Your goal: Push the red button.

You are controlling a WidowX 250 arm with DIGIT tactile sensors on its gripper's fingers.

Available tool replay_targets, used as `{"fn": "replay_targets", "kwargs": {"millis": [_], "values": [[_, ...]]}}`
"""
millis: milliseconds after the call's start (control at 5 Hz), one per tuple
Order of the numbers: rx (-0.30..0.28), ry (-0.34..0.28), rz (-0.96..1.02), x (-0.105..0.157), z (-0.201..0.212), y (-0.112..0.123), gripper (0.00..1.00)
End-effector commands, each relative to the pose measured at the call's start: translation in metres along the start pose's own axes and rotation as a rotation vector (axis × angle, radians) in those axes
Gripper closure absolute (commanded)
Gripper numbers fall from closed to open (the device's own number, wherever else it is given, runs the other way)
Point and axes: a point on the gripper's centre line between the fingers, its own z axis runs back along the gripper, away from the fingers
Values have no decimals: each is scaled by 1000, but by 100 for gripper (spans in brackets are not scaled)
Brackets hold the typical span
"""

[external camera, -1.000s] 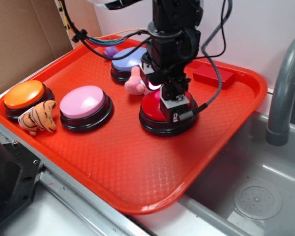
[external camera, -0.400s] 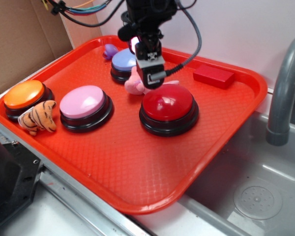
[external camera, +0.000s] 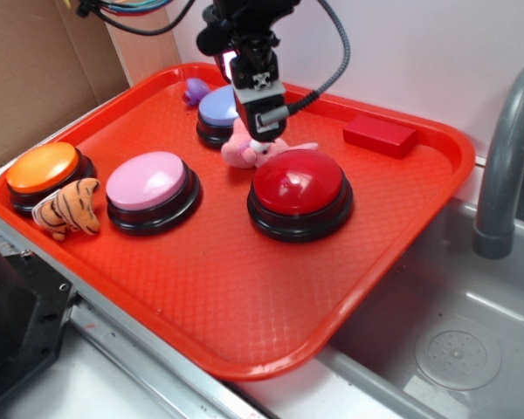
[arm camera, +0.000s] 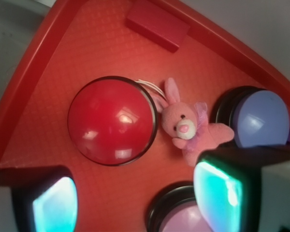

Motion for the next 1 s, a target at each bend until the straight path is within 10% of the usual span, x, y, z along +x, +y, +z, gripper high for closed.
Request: {"fn": "replay_targets", "kwargs": {"millis": [0, 800], "values": [[-6, -62, 3, 1, 27, -2, 0], [18, -55, 37, -10, 52, 1, 0]]}}
